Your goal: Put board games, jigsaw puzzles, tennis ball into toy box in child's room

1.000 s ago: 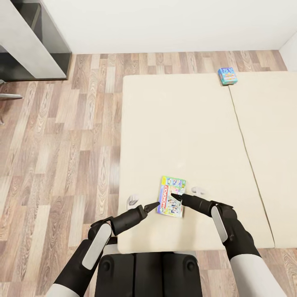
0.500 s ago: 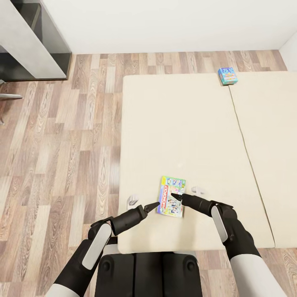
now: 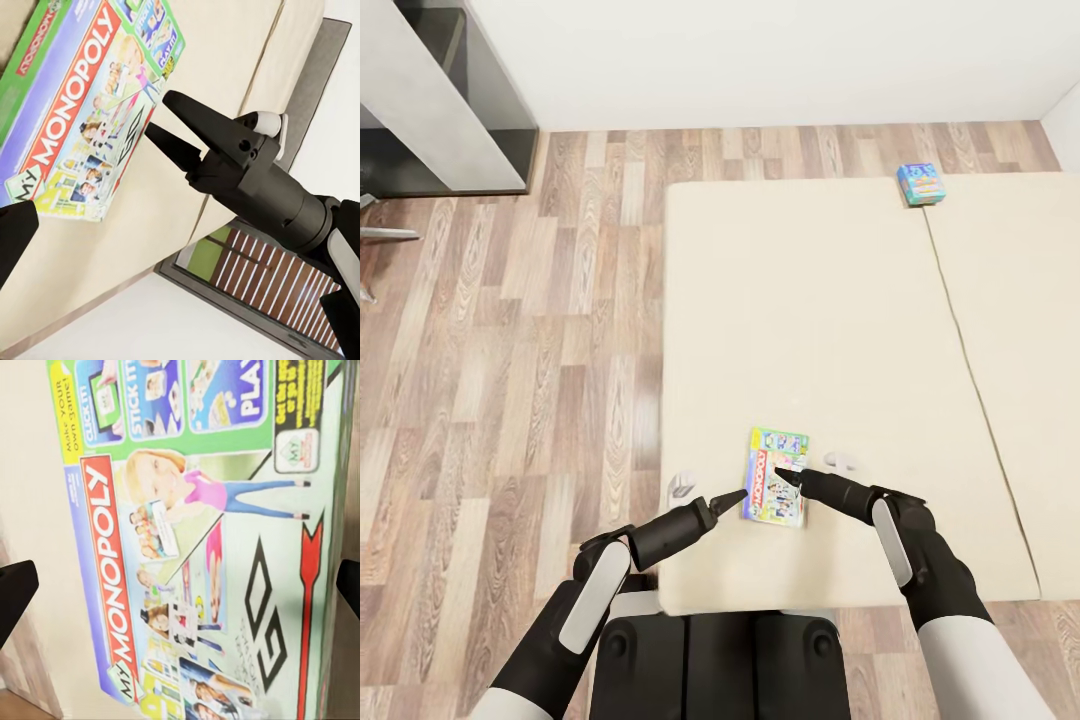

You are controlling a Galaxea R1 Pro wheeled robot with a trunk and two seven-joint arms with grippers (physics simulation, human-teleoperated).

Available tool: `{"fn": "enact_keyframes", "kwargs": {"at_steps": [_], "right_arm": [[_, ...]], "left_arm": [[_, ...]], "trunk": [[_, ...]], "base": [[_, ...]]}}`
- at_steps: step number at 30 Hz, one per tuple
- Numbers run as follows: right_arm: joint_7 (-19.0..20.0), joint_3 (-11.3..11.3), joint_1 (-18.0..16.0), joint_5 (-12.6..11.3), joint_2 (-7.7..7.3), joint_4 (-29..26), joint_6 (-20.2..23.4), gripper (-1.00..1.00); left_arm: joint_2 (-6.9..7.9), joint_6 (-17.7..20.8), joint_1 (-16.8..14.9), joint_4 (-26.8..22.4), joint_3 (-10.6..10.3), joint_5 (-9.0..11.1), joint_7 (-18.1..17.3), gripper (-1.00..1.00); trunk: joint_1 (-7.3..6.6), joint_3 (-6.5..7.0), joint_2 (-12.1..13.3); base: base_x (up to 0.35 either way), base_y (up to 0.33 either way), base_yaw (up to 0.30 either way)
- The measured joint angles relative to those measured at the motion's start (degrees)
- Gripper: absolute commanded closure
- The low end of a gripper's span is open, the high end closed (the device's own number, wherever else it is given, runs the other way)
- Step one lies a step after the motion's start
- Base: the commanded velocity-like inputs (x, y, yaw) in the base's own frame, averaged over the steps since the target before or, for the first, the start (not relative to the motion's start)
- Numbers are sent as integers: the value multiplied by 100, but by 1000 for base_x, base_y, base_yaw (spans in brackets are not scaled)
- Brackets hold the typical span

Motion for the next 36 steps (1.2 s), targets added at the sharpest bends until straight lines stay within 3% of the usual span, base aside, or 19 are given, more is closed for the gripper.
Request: {"fn": "enact_keyframes", "kwargs": {"at_steps": [14, 36], "right_arm": [[0, -1, 0, 1, 0, -3, 0, -100], [1, -1, 0, 1, 1, -4, 1, -100]], "left_arm": [[0, -7, 2, -1, -1, 0, -1, -100], [1, -4, 1, 2, -1, 0, -1, -100]], "trunk": [[0, 0, 0], [0, 0, 0]], "base": [[0, 215, 0], [0, 26, 0]]}}
